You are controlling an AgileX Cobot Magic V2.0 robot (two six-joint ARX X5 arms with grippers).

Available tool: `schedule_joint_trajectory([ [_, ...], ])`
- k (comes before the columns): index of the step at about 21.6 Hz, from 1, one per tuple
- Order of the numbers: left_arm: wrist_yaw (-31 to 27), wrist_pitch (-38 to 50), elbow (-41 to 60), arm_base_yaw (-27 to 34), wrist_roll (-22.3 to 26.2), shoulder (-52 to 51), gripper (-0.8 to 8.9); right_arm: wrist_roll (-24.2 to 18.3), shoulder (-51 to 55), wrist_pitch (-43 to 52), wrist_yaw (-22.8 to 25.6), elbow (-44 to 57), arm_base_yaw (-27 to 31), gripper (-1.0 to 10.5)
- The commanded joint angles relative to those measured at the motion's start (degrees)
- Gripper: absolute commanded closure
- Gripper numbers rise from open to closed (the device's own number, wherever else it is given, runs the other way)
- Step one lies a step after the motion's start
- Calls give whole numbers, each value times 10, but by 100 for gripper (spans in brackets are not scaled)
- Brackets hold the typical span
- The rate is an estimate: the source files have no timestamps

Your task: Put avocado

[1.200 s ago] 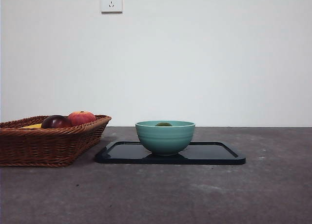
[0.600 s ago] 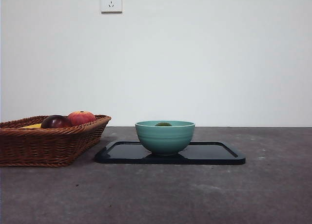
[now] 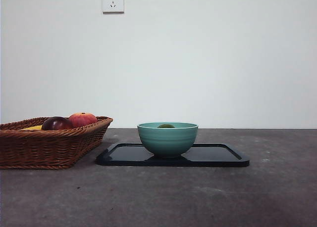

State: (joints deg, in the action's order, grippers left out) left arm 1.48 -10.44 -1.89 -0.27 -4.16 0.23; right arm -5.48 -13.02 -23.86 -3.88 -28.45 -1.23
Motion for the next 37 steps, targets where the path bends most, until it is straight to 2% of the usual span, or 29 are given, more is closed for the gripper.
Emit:
schedule_joint_trajectory([
  [1, 5, -3, 12, -1, -4, 0, 795, 10, 38, 113, -3, 112, 20, 926],
  [4, 5, -3, 12, -1, -4, 0, 795, 23, 66, 182, -2, 195, 28, 926],
  [11, 5, -3, 12, -1, -4, 0, 795, 54, 97, 232, 5, 279, 38, 926],
  [19, 5, -3, 12, -1, -4, 0, 795, 58, 128, 131, 41, 278, 58, 926],
  [37, 5, -3, 12, -1, -4, 0, 795, 66, 128, 150, 38, 278, 59, 926],
])
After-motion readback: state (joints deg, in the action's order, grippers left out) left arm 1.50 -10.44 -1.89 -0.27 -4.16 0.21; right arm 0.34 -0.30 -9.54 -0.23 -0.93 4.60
